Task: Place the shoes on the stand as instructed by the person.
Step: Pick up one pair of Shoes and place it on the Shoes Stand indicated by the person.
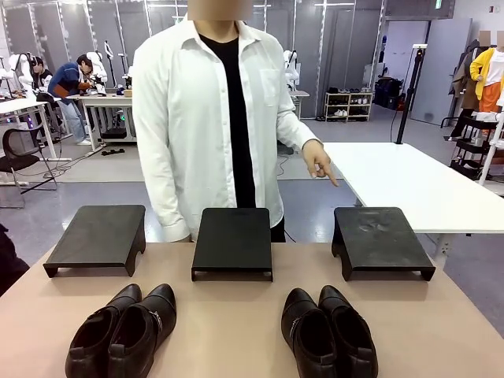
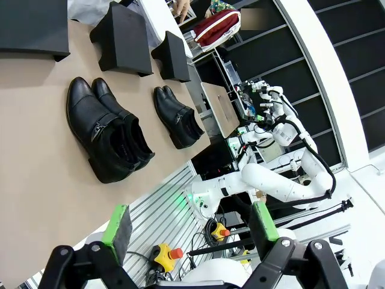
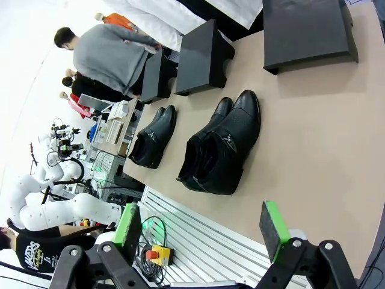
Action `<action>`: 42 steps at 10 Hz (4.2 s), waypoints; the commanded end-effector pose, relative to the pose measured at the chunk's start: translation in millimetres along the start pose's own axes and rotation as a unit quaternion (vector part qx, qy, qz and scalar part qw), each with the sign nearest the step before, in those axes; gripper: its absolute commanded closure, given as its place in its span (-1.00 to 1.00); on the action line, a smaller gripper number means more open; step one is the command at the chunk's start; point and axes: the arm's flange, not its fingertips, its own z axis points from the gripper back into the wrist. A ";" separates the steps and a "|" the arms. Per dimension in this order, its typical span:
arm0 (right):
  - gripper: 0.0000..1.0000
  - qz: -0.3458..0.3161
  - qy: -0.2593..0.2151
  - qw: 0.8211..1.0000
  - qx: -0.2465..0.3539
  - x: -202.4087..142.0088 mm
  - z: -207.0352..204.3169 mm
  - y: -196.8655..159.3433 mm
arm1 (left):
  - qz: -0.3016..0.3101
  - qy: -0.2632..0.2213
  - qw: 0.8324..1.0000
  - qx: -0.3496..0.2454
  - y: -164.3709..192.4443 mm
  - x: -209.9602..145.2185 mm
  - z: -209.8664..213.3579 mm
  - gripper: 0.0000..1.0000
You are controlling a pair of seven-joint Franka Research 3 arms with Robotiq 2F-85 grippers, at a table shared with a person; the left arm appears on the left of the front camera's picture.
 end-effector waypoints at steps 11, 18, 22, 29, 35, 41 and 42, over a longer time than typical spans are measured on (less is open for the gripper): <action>-1.00 0.007 -0.005 1.000 0.005 0.9 0.7 0.3 | -0.004 0.001 1.000 -0.004 -0.4 -0.4 1.2 -1.00; -1.00 0.063 0.175 0.979 -0.081 52.6 -37.1 121.6 | -0.004 0.001 1.000 -0.004 -0.4 -0.4 1.2 -1.00; -1.00 0.066 0.313 0.930 -0.183 71.8 -150.5 191.0 | -0.004 0.001 1.000 -0.004 -0.4 -0.4 1.2 -1.00; -1.00 0.055 0.292 0.877 -0.378 3.9 -301.1 199.0 | -0.004 0.001 1.000 -0.004 -0.4 -0.4 1.2 -1.00; -1.00 0.062 0.247 0.871 -0.421 -34.4 -368.5 167.5 | -0.004 0.001 1.000 -0.004 -0.4 -0.4 1.2 -1.00; -1.00 0.072 0.280 0.846 -0.447 -58.3 -407.8 138.2 | -0.004 0.001 1.000 -0.004 -0.4 -0.4 1.2 -1.00; -1.00 0.073 0.285 0.843 -0.450 -62.5 -411.6 134.2 | -0.004 0.001 1.000 -0.004 -0.4 -0.4 1.2 -1.00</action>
